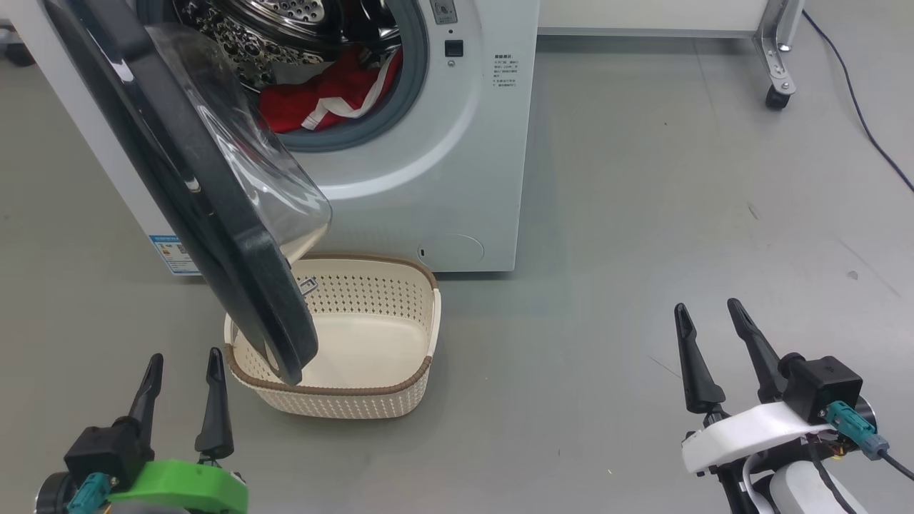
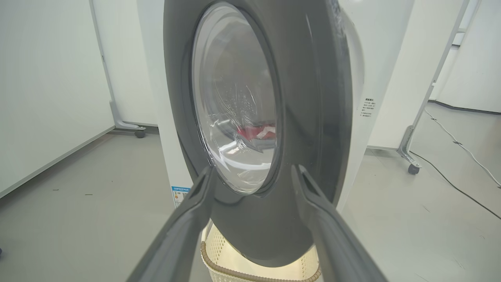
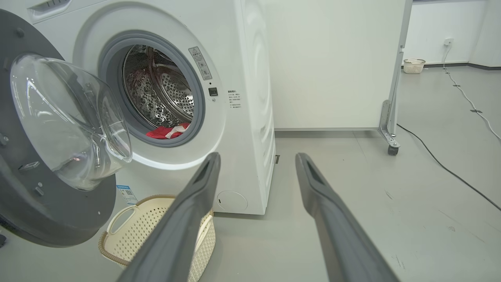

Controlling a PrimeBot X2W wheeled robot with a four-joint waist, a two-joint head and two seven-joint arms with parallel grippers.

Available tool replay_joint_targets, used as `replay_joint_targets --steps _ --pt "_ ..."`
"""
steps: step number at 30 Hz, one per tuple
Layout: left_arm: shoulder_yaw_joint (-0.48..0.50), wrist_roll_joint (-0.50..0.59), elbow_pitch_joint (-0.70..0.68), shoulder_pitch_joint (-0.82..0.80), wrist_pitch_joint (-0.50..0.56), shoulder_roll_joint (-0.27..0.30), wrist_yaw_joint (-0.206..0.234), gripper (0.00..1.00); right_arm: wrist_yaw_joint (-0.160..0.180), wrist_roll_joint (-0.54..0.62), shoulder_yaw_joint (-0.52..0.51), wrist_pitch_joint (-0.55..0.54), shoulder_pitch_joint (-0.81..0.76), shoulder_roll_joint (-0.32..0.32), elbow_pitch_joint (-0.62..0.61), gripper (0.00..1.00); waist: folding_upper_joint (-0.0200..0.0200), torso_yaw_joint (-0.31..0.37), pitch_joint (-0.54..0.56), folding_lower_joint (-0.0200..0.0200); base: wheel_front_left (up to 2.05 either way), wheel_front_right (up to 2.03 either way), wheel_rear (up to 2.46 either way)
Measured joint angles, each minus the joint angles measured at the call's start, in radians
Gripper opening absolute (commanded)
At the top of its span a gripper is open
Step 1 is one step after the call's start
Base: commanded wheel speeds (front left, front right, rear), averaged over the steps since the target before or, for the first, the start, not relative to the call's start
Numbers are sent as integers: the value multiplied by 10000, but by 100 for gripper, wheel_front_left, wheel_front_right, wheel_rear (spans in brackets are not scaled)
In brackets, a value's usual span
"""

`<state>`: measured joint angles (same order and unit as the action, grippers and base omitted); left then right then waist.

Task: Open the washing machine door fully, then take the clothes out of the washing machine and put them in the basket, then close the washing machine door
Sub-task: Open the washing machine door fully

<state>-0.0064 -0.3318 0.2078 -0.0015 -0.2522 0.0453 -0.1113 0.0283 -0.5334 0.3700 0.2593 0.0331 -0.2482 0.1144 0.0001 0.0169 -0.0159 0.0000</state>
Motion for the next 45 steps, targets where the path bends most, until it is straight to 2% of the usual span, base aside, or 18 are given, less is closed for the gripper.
replay_joint_targets --steps 24,25,26,27,38,45 --pt "35 25 44 -9 0 -17 -44 100 -320 522 -405 0 -43 314 -23 100 0 -25 -165 0 0 0 0" --pt "35 56 48 -9 0 -17 -44 82 -362 523 -416 0 -47 326 -21 100 0 -28 -165 0 0 0 0" --pt "35 71 56 -10 0 -17 -58 24 -366 523 -424 0 -52 345 -19 100 0 -32 -163 0 0 0 0" --pt "40 71 65 -10 0 -19 -61 0 -376 525 -433 0 -57 366 -17 100 0 -36 -161 0 0 0 0" --pt "150 69 -40 -36 0 -27 -84 0 -539 704 -575 0 -101 531 12 100 0 -63 -149 0 0 0 0" --pt "732 -217 -683 -557 0 -61 -84 0 -621 805 -654 0 -210 654 42 100 0 -45 -213 0 0 0 0"
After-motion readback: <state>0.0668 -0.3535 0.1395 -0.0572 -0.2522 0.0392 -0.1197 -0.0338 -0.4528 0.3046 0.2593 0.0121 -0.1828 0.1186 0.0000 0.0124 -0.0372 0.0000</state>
